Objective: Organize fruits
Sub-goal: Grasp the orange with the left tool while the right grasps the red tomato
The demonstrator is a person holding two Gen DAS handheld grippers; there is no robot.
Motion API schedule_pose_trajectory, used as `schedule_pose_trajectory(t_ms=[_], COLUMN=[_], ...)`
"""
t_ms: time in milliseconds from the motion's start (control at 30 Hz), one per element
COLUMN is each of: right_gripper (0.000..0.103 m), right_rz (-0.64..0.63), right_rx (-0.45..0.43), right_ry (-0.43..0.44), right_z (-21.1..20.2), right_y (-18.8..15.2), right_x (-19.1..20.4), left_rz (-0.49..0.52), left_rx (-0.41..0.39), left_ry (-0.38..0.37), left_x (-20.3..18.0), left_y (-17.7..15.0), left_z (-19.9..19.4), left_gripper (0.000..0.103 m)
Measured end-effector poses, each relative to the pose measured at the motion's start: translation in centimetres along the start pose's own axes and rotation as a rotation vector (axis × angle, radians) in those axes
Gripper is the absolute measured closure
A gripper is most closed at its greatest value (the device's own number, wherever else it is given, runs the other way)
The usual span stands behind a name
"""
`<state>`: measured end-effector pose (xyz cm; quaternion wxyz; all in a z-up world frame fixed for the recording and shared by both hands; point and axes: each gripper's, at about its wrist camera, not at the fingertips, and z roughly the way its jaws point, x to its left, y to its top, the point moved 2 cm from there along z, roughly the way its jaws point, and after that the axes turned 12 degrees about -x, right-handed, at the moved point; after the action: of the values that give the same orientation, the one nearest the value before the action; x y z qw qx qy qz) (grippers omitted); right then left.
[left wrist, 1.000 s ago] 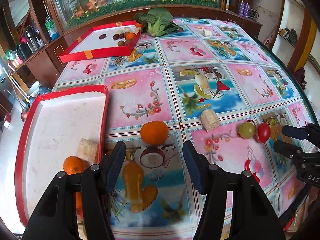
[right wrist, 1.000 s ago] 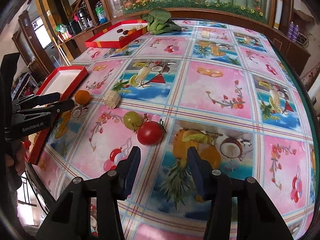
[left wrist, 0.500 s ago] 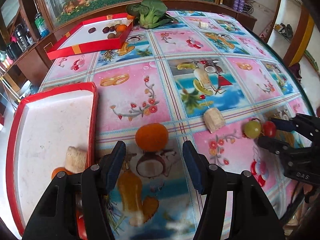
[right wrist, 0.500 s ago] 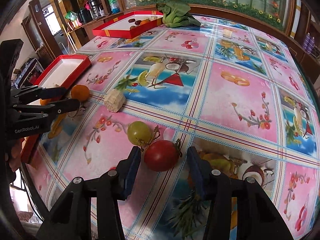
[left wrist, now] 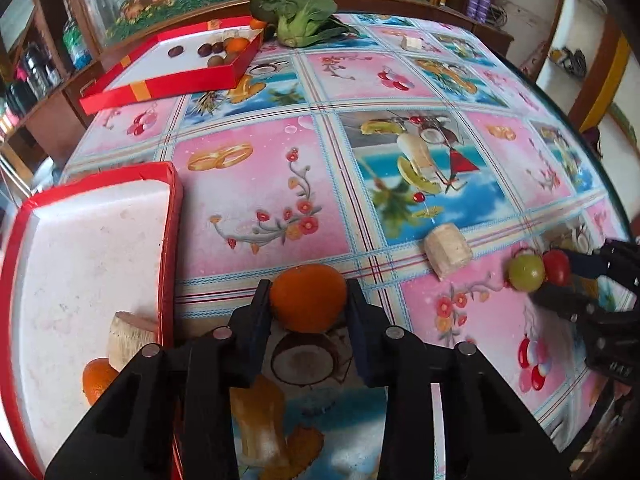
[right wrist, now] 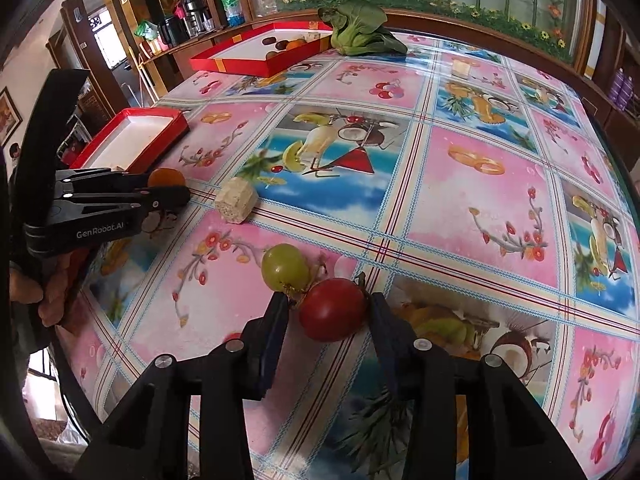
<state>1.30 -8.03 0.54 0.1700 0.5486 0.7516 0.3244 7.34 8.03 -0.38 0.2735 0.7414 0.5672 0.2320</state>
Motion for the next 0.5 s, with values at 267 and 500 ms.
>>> schedule_pose_trajectory(t_ms=[267,500], right_gripper=[0.067,0.064], right_rz=[0.031,0.104], right_rx=[0.0,0.001], right_ry=[0.028,0.081], right_z=[-1.4,-2.9], right_y=[-1.0,-2.4], right_x=[-0.6,-1.7], left_rz=[0.031,0.052], left_rx=[0.033,0.037], left_ry=[-0.084,-0.116], left_x=[-1.9,-3.0], left_y=[-2.0,-3.4], left_z=[-2.0,-3.4], left_gripper=[0.07,0.07])
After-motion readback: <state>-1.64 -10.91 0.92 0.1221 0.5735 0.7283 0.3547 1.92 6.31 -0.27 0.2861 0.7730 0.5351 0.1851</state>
